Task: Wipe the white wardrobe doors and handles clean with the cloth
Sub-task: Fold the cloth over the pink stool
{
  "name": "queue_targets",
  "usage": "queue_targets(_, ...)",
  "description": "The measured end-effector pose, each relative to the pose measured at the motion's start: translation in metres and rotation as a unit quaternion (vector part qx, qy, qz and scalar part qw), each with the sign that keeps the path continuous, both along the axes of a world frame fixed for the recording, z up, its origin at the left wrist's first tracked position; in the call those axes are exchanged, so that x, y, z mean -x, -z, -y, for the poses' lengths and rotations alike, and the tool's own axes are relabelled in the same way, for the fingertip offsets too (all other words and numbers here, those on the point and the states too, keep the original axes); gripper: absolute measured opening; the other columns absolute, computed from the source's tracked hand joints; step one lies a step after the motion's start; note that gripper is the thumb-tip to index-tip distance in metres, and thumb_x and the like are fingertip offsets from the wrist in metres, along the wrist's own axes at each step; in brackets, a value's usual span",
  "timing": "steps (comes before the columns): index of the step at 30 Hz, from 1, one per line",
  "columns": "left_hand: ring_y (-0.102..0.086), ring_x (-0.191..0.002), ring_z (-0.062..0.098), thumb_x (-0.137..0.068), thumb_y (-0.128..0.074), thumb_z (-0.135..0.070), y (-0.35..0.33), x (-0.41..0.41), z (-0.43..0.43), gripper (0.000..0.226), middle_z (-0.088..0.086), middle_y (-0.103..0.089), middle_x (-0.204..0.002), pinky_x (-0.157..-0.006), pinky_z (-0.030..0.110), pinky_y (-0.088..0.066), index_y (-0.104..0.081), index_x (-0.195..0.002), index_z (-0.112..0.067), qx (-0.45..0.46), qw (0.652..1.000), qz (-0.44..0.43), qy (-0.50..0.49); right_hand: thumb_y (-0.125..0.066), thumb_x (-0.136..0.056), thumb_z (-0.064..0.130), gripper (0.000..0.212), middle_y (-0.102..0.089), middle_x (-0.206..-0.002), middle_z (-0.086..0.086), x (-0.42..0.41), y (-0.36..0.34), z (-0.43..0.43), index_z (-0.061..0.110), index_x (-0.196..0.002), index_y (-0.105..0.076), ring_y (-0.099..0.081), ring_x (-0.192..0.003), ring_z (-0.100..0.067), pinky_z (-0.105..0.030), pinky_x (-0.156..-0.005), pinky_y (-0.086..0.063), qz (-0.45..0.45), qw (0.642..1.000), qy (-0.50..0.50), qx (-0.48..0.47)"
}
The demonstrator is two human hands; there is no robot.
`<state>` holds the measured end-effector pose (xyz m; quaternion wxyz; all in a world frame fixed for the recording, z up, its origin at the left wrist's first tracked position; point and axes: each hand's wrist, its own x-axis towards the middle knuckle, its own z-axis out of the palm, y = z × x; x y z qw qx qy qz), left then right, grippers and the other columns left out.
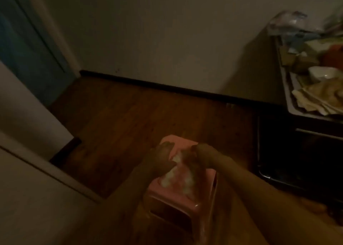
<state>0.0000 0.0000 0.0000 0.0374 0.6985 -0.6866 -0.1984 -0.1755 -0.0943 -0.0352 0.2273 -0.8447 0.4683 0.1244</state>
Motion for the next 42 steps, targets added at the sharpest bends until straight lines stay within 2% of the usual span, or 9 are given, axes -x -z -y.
queue_targets(3,-0.015,-0.149,0.019,-0.093,-0.058,-0.034,0.022,0.01,0.0,0.074,0.006,-0.018,-0.161,-0.117,0.027,-0.013,-0.019,-0.153,-0.013,-0.015,1.0,-0.004,0.016,-0.029,-0.109,0.017,0.043,-0.062,-0.135,0.0,-0.003,-0.004,-0.005,0.023,-0.135,-0.062,-0.058,-0.122,-0.013,-0.035,-0.102,-0.036,-0.092,0.983,0.157,-0.011)
queue_targets(7,-0.019,-0.148,0.018,-0.091,-0.06,-0.029,0.039,0.02,0.0,0.073,0.004,-0.022,-0.16,-0.117,0.026,-0.015,-0.023,-0.152,-0.016,-0.022,0.999,-0.029,0.007,-0.041,-0.106,0.027,0.044,-0.052,-0.145,-0.013,0.002,0.021,-0.011,0.009,-0.146,-0.047,-0.054,-0.125,-0.03,-0.036,-0.105,-0.04,-0.04,0.998,-0.016,-0.048)
queue_targets(17,-0.022,-0.146,0.016,-0.091,-0.06,-0.026,0.038,0.022,0.002,0.072,0.003,-0.024,-0.16,-0.114,0.02,-0.015,-0.024,-0.152,-0.015,-0.01,0.999,-0.035,0.009,-0.053,-0.1,0.029,0.051,-0.051,-0.146,-0.006,0.009,0.021,-0.011,0.023,-0.149,-0.043,-0.051,-0.131,-0.029,-0.043,-0.106,-0.043,0.015,0.999,0.013,-0.043)
queue_targets(22,-0.029,-0.144,0.018,-0.095,-0.054,-0.024,0.023,0.027,0.001,0.062,0.004,-0.031,-0.157,-0.111,0.022,-0.018,-0.028,-0.15,-0.013,0.01,0.999,-0.029,0.017,-0.062,-0.095,0.021,0.041,-0.06,-0.134,-0.011,0.003,0.012,-0.014,0.01,-0.134,-0.058,-0.059,-0.119,-0.026,-0.028,-0.092,-0.043,0.13,0.986,0.026,-0.1)
queue_targets(25,-0.036,-0.14,0.021,-0.088,-0.064,-0.023,0.009,0.031,0.004,0.072,0.004,-0.036,-0.154,-0.112,0.029,-0.03,-0.028,-0.15,-0.015,-0.011,0.999,-0.039,0.014,-0.064,-0.088,-0.004,0.019,-0.063,-0.081,-0.003,0.001,-0.001,-0.013,0.007,-0.103,-0.065,-0.057,-0.064,-0.011,-0.023,-0.057,-0.041,0.239,0.953,0.075,-0.171)
queue_targets(28,-0.051,-0.127,0.024,-0.082,-0.07,-0.024,-0.002,0.029,0.009,0.087,0.003,-0.049,-0.145,-0.096,0.029,-0.043,-0.021,-0.153,-0.023,-0.025,0.996,-0.085,-0.006,-0.071,-0.082,-0.008,0.026,-0.055,-0.065,0.001,-0.002,-0.023,-0.012,0.008,-0.099,-0.062,-0.047,-0.041,0.0,-0.017,-0.041,-0.037,0.308,0.914,0.135,-0.227)
queue_targets(34,-0.057,-0.121,0.022,-0.077,-0.072,-0.012,-0.046,0.027,0.008,0.069,0.006,-0.06,-0.132,-0.092,0.024,-0.045,-0.046,-0.141,-0.018,0.059,0.985,-0.162,-0.023,-0.087,-0.055,0.018,0.058,-0.069,-0.105,-0.022,-0.015,-0.061,-0.014,0.004,-0.106,-0.061,-0.068,-0.1,-0.033,-0.05,-0.09,-0.055,0.394,0.865,0.158,-0.267)
queue_targets(37,-0.061,-0.113,0.021,-0.076,-0.068,-0.023,-0.067,0.026,0.005,0.061,0.0,-0.066,-0.125,-0.09,0.029,-0.049,-0.051,-0.134,-0.028,0.117,0.985,-0.129,-0.017,-0.072,-0.079,-0.005,0.018,-0.068,-0.088,-0.012,-0.017,-0.084,-0.015,0.008,-0.088,-0.064,-0.067,-0.087,-0.024,-0.04,-0.084,-0.054,0.447,0.832,0.149,-0.293)
queue_targets(42,-0.061,-0.108,0.012,-0.079,-0.06,-0.017,-0.103,0.019,-0.001,0.053,-0.005,-0.067,-0.121,-0.08,0.018,-0.043,-0.055,-0.13,-0.031,0.16,0.977,-0.135,-0.036,-0.058,-0.092,0.001,0.011,-0.066,-0.087,-0.008,-0.024,-0.114,-0.024,0.007,-0.1,-0.064,-0.065,-0.082,-0.018,-0.03,-0.069,-0.052,0.52,0.77,0.182,-0.322)
